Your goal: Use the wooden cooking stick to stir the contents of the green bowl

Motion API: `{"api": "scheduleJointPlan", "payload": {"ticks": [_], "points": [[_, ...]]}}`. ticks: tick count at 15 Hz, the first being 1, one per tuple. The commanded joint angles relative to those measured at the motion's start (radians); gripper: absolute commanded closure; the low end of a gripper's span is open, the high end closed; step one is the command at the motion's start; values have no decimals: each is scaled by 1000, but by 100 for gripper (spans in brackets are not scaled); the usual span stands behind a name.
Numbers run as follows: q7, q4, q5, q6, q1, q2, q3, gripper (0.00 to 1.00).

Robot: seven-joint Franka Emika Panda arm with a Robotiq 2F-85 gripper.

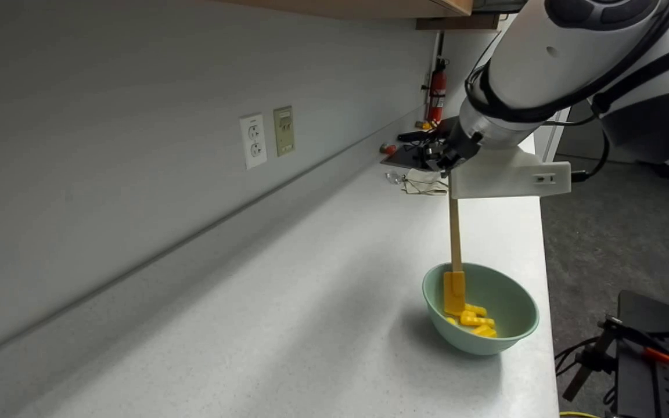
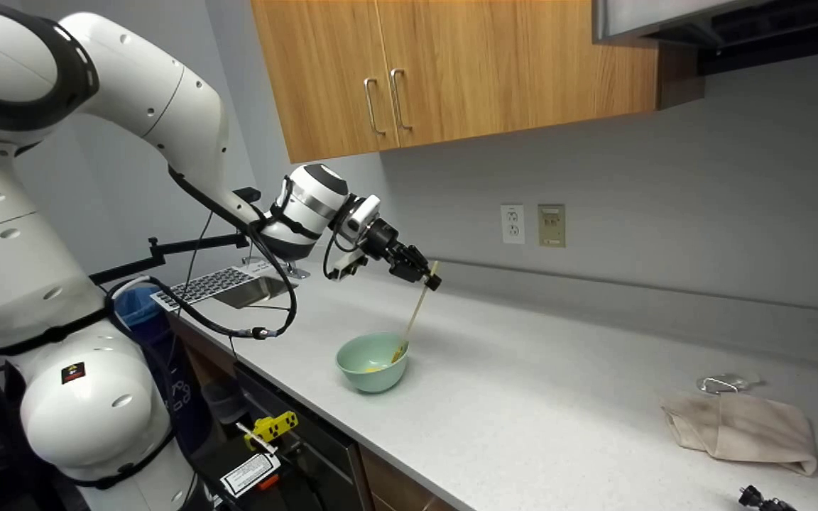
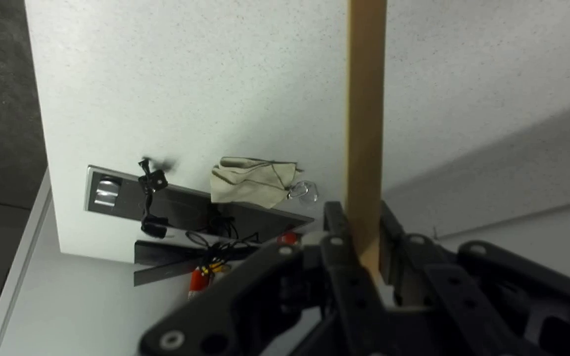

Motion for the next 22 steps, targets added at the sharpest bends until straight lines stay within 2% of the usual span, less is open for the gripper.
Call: {"api": "scheduleJointPlan", "payload": {"ticks": [1, 4, 6, 15, 22], "points": [[-124, 11, 143, 86, 13, 3, -38, 96], [-181, 16, 234, 121, 8, 12, -39, 96], [-174, 18, 241, 112, 1, 18, -30, 96], [5, 21, 47, 53, -10, 60, -21, 96], [96, 27, -98, -52, 8, 48, -15, 96]]}}
